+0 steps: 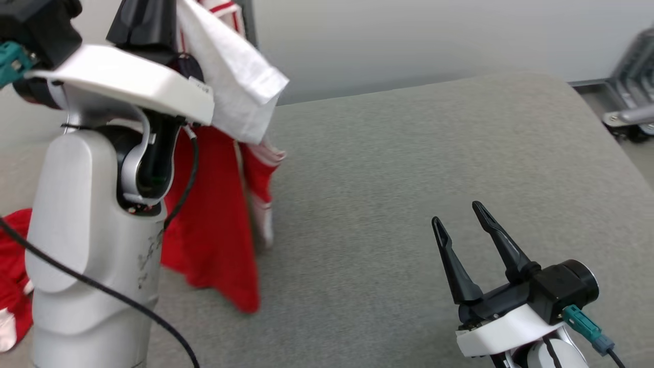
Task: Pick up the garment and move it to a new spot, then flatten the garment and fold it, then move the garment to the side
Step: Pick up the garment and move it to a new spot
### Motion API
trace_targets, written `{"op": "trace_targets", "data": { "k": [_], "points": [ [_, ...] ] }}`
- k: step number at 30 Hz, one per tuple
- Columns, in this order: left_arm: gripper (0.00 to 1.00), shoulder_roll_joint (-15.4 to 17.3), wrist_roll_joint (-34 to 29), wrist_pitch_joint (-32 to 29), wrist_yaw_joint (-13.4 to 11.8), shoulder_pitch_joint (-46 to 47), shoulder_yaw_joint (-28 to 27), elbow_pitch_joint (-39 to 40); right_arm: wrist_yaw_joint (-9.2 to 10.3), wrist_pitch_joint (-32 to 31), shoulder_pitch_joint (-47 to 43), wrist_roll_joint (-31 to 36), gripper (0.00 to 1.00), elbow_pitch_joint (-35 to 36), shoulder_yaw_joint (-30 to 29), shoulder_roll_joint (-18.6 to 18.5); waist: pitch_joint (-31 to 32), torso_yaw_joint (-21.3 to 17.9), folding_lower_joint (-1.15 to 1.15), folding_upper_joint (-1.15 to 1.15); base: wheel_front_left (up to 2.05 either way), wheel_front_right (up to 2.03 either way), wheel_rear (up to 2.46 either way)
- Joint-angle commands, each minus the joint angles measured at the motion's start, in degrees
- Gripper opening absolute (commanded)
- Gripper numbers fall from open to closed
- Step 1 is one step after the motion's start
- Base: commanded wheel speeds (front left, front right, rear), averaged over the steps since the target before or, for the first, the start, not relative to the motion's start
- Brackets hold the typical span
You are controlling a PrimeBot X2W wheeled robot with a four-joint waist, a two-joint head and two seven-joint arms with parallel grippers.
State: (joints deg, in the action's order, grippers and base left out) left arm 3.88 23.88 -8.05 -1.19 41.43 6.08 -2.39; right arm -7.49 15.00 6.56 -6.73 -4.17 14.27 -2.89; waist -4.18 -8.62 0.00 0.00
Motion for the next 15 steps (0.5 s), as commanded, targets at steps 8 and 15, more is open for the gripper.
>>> {"op": "trace_targets", "data": {
  "k": [8, 15],
  "points": [
    [0.0, -0.76, 1.19, 2.67, -2.01, 8.48, 5.62, -5.75, -0.01, 0.34, 0.66, -1.45, 1.0, 0.53, -0.72, -0.13, -0.56, -9.26, 0.0, 0.0, 0.0, 0.0, 0.0],
    [0.0, -0.84, 5.45, 7.47, -4.36, 13.1, 12.96, -12.42, -0.01, 0.34, 1.4, -2.2, 1.0, 0.88, -0.35, -0.12, -1.99, -11.42, 0.0, 0.0, 0.0, 0.0, 0.0]
  ]
}}
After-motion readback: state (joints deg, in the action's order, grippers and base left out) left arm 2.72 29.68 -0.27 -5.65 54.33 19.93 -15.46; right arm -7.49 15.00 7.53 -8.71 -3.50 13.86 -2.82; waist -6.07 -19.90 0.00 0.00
